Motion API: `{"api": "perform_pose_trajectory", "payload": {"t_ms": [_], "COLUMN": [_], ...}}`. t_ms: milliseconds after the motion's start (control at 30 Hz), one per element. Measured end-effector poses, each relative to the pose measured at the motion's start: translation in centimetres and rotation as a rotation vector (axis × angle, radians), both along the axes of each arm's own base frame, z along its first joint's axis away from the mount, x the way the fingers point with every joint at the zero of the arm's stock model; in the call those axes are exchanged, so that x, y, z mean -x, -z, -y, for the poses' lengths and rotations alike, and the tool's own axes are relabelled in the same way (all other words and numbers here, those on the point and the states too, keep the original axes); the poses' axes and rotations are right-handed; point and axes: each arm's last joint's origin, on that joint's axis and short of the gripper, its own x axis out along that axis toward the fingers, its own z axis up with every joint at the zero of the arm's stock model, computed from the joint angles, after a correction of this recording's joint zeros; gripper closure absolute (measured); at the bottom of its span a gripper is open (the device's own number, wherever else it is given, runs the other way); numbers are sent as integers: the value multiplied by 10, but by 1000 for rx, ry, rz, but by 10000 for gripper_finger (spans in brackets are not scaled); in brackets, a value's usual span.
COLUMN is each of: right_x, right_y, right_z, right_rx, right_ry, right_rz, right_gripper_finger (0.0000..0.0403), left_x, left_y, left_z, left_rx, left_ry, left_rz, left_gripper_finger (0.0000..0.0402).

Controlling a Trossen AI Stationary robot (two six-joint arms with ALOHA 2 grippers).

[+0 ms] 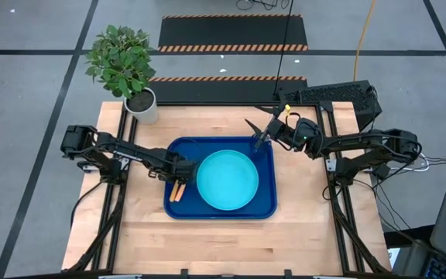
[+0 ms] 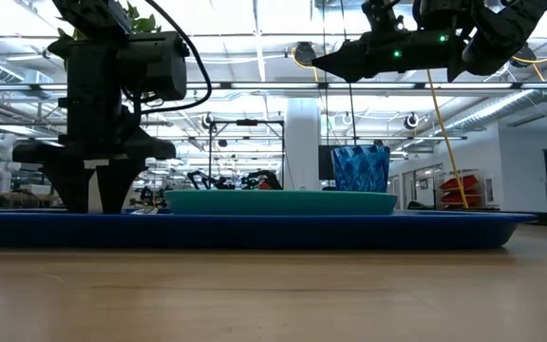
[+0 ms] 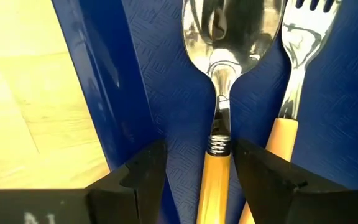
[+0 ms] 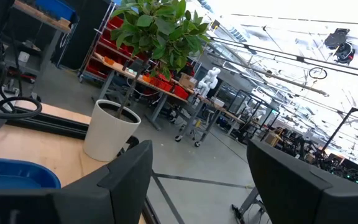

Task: Pick and place plate/cup/fork/spoon on tray
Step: Put the orange spoon to the left of yellow fork on the blue serving tray, then adjust the yellow fork on the blue serving tray

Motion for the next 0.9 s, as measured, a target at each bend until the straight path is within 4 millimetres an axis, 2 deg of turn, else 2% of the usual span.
{"api": "perform_pose_trajectory", "payload": {"t_ms": [467,667,900], "right_x": [0,0,0], "right_y": [0,0,0], "right_z": [0,0,0], "right_rx": [-4,-5,-6], "right_ry": [-3,-4,-4], "right_rz": [2,3,3], "right_gripper_finger": [149,149,149], "left_x": [0,-9,-3], "left_y": [-1,-12,-13], "left_z": [-2,-5,-5], "left_rx": [3,-2,-9], "left_ry": [-29,-13,-22], "left_rz": [-10,17,-53], "left_gripper_finger": [211,211,211]}}
